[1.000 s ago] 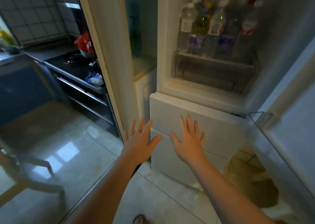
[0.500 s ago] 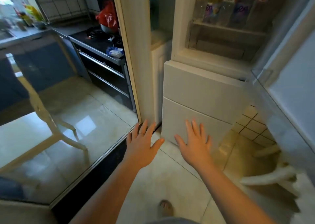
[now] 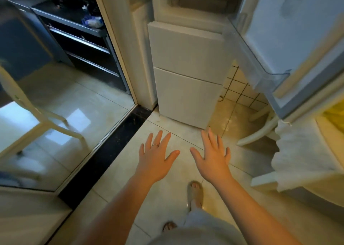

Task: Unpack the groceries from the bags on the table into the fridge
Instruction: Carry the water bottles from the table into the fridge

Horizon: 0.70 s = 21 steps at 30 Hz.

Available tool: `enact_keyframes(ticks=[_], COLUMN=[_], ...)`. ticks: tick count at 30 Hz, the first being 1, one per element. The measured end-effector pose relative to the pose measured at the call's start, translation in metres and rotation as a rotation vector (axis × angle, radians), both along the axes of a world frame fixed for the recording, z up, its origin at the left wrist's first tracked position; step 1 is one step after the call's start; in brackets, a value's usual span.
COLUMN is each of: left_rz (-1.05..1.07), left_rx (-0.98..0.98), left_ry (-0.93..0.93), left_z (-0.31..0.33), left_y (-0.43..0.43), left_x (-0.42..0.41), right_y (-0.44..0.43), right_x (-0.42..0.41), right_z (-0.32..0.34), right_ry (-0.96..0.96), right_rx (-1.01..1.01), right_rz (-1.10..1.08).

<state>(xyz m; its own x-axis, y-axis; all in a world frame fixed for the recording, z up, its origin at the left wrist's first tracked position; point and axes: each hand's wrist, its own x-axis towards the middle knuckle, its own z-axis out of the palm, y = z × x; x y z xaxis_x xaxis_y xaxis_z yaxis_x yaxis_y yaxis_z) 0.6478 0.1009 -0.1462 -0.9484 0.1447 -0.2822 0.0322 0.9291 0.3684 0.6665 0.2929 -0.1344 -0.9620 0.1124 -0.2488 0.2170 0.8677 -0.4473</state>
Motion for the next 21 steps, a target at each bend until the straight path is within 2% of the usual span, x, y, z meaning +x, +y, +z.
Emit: enact_keyframes(ticks=[8,21], left_rz=[-0.146,-0.293], left_rx=[0.014,0.100], left_ry=[-0.011,0.020], left_z=[-0.002,0.000], left_y=[0.108,0.409], left_x=[0.036,0.070], right_y=[0.106,0.388], right_x=[0.059,0.119], right_z=[-0.008,0.014], right_ry=[-0.011,0.015], right_rx=[-0.006,0.021], right_rz=[-0.130,-0.298])
